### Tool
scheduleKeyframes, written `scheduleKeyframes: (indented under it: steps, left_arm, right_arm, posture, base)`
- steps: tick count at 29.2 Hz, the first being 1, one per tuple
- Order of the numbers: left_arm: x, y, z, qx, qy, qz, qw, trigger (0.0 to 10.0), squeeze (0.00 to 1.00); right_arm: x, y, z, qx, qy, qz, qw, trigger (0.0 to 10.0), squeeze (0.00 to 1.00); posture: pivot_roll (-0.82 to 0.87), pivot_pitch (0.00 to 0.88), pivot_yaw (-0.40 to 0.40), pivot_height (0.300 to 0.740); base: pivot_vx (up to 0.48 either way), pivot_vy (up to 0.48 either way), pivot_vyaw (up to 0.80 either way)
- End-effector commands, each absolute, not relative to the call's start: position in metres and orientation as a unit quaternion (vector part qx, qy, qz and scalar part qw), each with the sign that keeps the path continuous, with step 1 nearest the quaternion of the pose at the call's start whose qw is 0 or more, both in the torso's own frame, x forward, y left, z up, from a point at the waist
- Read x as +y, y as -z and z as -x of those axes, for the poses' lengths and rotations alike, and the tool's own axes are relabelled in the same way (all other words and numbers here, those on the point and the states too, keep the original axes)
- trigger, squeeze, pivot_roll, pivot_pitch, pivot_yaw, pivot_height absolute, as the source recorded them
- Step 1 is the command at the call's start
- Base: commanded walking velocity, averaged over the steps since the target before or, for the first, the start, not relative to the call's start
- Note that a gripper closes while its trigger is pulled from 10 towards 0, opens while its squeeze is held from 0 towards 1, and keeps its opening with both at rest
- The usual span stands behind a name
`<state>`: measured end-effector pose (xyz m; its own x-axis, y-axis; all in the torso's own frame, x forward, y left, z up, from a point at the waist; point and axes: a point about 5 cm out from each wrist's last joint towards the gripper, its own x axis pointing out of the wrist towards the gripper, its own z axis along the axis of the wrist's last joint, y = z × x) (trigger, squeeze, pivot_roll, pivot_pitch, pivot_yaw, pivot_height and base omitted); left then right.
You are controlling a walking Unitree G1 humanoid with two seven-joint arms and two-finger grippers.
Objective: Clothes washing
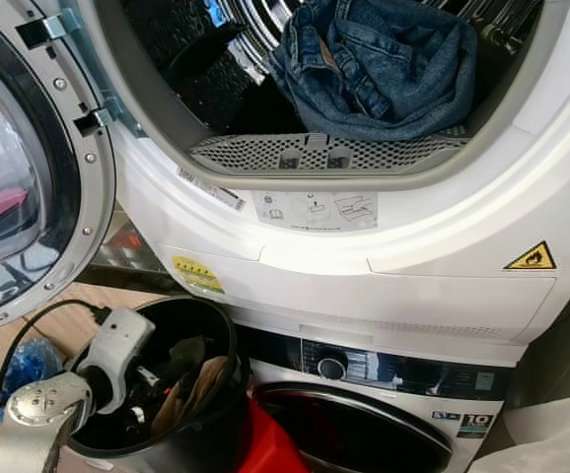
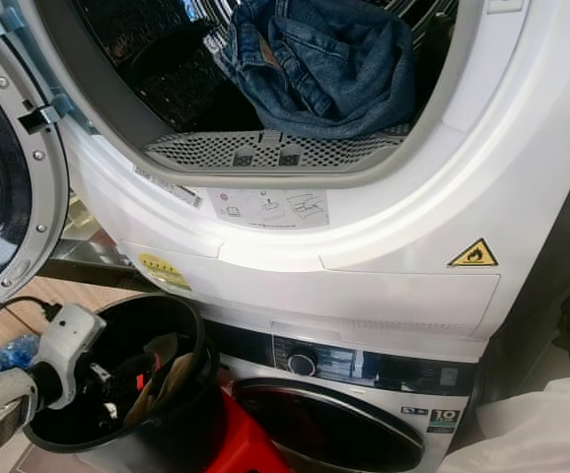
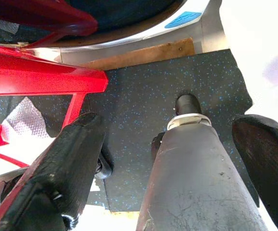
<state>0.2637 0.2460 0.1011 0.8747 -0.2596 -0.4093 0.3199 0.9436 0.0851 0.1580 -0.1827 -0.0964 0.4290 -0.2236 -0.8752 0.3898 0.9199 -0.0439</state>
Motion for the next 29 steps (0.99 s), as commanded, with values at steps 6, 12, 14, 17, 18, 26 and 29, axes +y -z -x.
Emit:
scheduleKeyframes:
  steps: [6,12,14,17,18,26,29]
  left_arm:
    - [0.28,-0.076,-0.272,0.241,0.054,-0.001,0.969,10.0,0.0]
    - [0.281,-0.056,-0.283,0.264,0.036,0.026,0.964,10.0,1.0]
    - [0.277,-0.049,-0.287,0.274,0.045,0.034,0.96,10.0,1.0]
    - [0.271,-0.042,-0.293,0.285,0.064,0.037,0.956,10.0,1.0]
    - [0.271,-0.042,-0.293,0.285,0.064,0.037,0.956,10.0,1.0]
    - [0.265,-0.042,-0.303,0.299,0.102,-0.026,0.949,10.0,1.0]
    - [0.259,-0.045,-0.308,0.295,0.128,-0.041,0.946,10.0,1.0]
  right_arm:
    - [-0.174,0.102,-0.146,0.527,0.173,-0.086,0.828,10.0,0.0]
    - [-0.184,0.1,-0.15,0.52,0.176,-0.078,0.832,10.0,0.0]
    - [-0.189,0.099,-0.152,0.517,0.178,-0.074,0.834,10.0,0.0]
    - [-0.194,0.098,-0.153,0.516,0.174,-0.061,0.836,10.0,0.0]
    - [-0.194,0.098,-0.153,0.516,0.174,-0.061,0.836,10.0,0.0]
    - [-0.2,0.099,-0.146,0.522,0.167,-0.046,0.835,10.0,0.0]
    - [-0.201,0.101,-0.141,0.526,0.167,-0.041,0.833,10.0,0.0]
  posture:
    - [-0.01,0.024,0.175,0.74]
    - [-0.03,0.005,0.144,0.74]
    - [-0.04,0.002,0.129,0.74]
    - [-0.05,0.008,0.111,0.74]
    - [-0.05,0.008,0.111,0.74]
    - [-0.06,0.037,0.068,0.74]
    - [-0.07,0.047,0.057,0.74]
  base:
    - [0.0,0.0,0.0]
    - [0.0,0.0,0.0]
    - [0.0,0.0,0.0]
    - [0.0,0.0,0.0]
    - [0.0,0.0,0.0]
    - [0.0,0.0,0.0]
    - [0.0,0.0,0.0]
